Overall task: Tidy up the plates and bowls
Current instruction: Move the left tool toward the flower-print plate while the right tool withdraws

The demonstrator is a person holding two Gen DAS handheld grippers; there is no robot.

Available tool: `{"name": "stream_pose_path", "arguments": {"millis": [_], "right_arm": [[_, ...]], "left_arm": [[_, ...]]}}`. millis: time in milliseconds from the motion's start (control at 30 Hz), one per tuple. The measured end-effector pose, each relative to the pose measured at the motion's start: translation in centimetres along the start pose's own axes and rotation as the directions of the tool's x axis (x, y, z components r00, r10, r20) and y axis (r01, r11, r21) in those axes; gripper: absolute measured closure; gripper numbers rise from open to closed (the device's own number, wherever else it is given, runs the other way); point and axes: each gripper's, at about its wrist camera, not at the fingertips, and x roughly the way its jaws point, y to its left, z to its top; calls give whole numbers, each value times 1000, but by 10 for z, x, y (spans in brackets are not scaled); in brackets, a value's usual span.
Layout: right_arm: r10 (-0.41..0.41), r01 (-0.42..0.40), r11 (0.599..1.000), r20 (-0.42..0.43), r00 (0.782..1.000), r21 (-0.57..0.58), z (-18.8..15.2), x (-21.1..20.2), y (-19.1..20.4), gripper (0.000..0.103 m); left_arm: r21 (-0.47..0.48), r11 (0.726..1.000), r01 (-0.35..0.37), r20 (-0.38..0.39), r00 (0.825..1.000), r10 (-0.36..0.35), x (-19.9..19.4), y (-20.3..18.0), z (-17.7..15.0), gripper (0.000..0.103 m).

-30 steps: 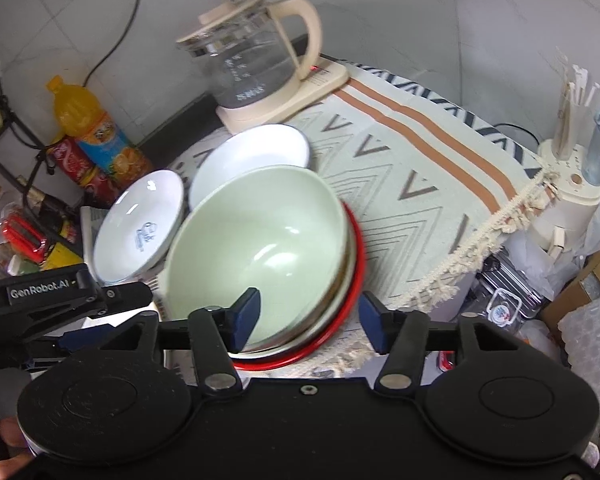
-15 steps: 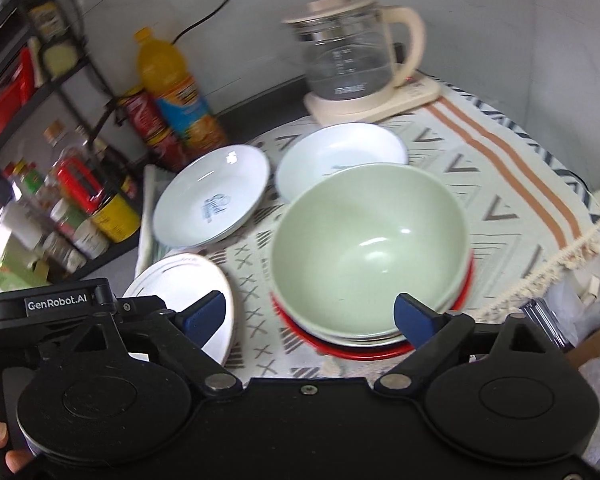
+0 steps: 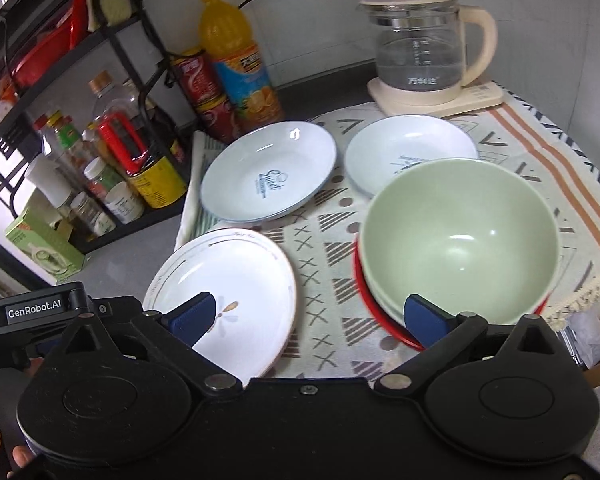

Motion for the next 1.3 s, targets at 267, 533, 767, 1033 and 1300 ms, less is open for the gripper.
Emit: {"name": "stream_pose_path", "arguments": {"millis": [267,533,767,1033,1300], "right_arm": [[29,-30,999,-18,999,-33,4,7,19,1],[54,-55,997,-30,998,-50,14,18,31,1],[46,-47,998,-29,999,-46,32,35,32,1],[25,-25,999,-12,1000,-25,55,57,28,2],[-4,5,1000,-19,1000,18,78,85,24,3]], "left_arm": [[-17,1000,-20,14,1000,20,-2,13,5,0],[-29,999,-40,21,999,40,6,15,19,0],[-35,999,-38,10,999,39,20,4,40,0],[-46,999,-28,-15,1000,27,46,-7,62,1],[-69,998,-5,-17,1000,3,70,-19,89,1]]}}
